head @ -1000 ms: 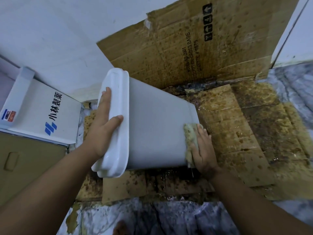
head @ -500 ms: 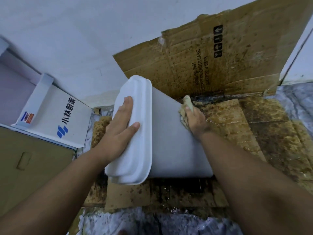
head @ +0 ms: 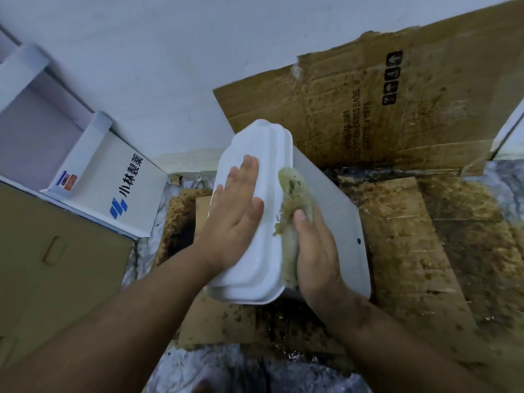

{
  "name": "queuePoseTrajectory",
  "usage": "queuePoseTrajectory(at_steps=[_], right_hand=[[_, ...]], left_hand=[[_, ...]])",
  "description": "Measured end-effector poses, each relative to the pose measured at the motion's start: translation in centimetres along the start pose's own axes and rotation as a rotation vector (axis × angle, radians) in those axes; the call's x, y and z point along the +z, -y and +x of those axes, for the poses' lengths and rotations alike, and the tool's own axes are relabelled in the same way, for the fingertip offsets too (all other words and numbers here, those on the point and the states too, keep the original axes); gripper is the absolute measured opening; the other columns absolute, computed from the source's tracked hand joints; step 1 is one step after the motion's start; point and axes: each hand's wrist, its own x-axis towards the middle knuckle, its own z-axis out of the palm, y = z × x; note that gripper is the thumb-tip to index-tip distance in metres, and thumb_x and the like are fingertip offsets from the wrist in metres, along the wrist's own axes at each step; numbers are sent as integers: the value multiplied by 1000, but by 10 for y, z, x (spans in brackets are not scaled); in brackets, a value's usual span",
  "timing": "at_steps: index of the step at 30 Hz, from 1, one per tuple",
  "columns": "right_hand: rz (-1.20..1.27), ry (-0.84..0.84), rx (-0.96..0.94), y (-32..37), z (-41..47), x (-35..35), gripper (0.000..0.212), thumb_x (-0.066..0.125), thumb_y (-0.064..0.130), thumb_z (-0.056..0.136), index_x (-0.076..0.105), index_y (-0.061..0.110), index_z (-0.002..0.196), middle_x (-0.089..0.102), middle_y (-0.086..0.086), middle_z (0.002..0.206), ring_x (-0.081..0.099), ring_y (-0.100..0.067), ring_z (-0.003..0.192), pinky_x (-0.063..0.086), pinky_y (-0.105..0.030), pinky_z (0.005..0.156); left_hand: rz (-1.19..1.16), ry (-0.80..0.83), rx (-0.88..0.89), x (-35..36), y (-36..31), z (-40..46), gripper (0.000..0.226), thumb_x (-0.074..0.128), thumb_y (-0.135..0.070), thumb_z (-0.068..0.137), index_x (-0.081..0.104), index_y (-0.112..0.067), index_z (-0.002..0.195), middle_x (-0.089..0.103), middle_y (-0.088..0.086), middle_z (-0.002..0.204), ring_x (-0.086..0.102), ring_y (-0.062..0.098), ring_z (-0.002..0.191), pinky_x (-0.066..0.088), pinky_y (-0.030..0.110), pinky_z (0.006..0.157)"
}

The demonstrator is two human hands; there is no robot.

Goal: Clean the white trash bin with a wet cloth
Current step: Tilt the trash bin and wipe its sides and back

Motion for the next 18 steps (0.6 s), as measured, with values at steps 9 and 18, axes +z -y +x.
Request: queuePoseTrajectory(at_steps=[9, 18], right_hand=[[-279, 76, 96, 34, 4, 6, 69, 48, 60, 70, 18, 80, 129, 23, 26, 158, 27, -7, 147, 28, -48, 120], [-475, 230, 49, 62, 145, 10, 42, 48, 41, 91, 56, 42, 132, 55, 12, 139, 49, -8, 130, 37, -41, 114]], left_hand=[[-11, 64, 30, 4, -15, 3, 96, 1, -93, 78, -16, -36, 154, -18, -8, 170, -20, 12, 156, -8, 52, 126], [61, 117, 33, -3, -8, 3, 125, 4, -102, 66, -16, -23, 161, -23, -6, 169, -23, 17, 155, -9, 54, 125]])
